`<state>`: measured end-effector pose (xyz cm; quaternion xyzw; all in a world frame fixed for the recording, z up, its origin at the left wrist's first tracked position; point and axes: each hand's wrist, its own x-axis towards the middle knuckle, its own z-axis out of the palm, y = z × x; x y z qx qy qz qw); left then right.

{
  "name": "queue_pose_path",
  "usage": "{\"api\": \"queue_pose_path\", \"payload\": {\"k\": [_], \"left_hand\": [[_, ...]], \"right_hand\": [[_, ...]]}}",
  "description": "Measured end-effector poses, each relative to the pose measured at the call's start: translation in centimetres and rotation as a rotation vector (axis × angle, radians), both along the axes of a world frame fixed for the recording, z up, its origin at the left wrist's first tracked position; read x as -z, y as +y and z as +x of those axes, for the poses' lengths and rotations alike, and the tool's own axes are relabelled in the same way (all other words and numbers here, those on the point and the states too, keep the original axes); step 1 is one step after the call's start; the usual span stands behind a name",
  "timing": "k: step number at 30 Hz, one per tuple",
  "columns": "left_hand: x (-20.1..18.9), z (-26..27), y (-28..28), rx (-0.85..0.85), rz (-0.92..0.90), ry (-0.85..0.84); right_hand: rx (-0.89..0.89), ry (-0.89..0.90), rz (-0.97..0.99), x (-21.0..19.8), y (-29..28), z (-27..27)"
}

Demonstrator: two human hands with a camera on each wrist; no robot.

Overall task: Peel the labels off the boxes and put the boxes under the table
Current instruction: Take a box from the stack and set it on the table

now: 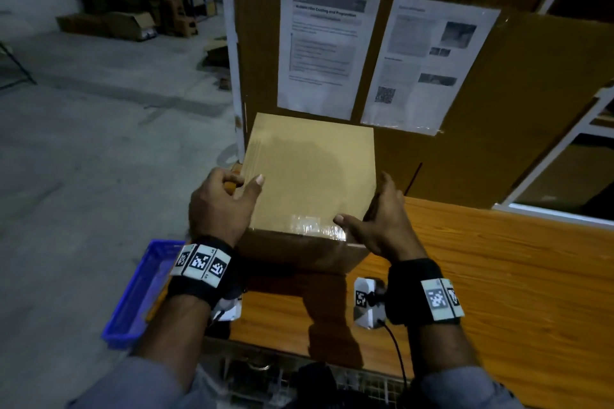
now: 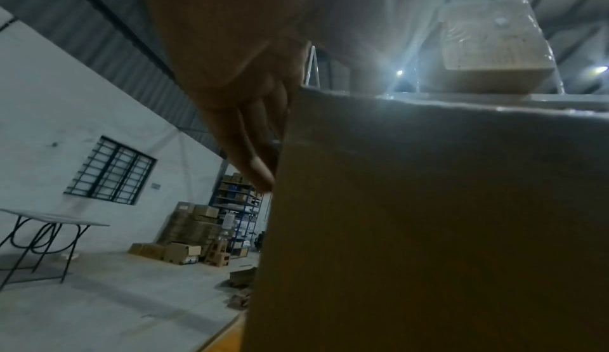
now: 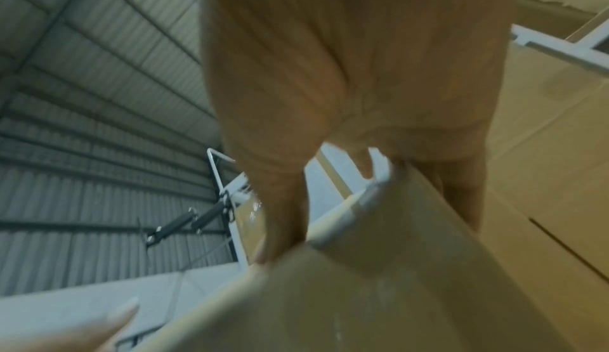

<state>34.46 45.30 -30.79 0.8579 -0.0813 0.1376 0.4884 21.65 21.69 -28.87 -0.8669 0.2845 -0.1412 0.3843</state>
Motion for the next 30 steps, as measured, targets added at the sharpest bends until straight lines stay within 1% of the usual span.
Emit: {"api": "queue_pose_path", "payload": {"k": [2, 3, 5, 6, 9, 11, 14, 17, 19, 20, 23, 28, 30], "left_hand": [[-0.7, 0.0, -0.6, 0.136, 0.005, 0.163], [-0.9, -0.2, -0.9, 0.187, 0.036, 0.209], [-0.8, -0.4, -1.1, 0.233, 0.077, 0.192], [-0.7, -0.5, -1.1, 0.250, 0.059, 0.160], [0.3, -1.0, -1.1, 0.282, -0.043, 0.104], [0.9, -1.2, -1.1, 0.282, -0.095, 0.132], [1.3, -0.9, -0.8, 0.272, -0.134, 0.162], [0.9, -0.1, -0.1, 0.293, -0.091, 0.208], [0.3, 0.2, 0.0, 0.305, -0.001, 0.244], [0.1, 0.1, -0.2, 0.303, 0.058, 0.249], [-0.1, -0.4, -1.1, 0.287, 0.175, 0.211], [-0.2, -0.4, -1.6, 0.295, 0.258, 0.159], [-0.6, -0.2, -1.5, 0.313, 0.284, 0.137]], "right_hand": [[-0.029, 0.114, -0.013, -0.4, -0.4, 0.0], [-0.066, 0.154, -0.045, -0.5, -0.6, 0.0], [-0.112, 0.176, -0.118, -0.4, -1.1, 0.0], [-0.120, 0.177, -0.130, -0.4, -1.2, 0.0], [-0.106, 0.138, -0.137, 0.3, -1.7, 0.1], [-0.094, 0.075, -0.151, 1.7, -2.1, 0.4], [-0.010, -0.015, -0.080, 3.2, -2.1, 0.4], [0.068, -0.103, -0.001, 3.2, -1.9, 0.2], [0.059, -0.117, 0.062, 2.8, -1.7, 0.2], [0.060, -0.112, 0.057, 2.8, -1.7, 0.4], [0.044, -0.105, -0.052, 2.4, -1.1, 0.4], [-0.010, -0.107, -0.314, 1.7, -0.2, 0.2], [-0.023, -0.119, -0.364, 1.7, -0.3, 0.0]]}}
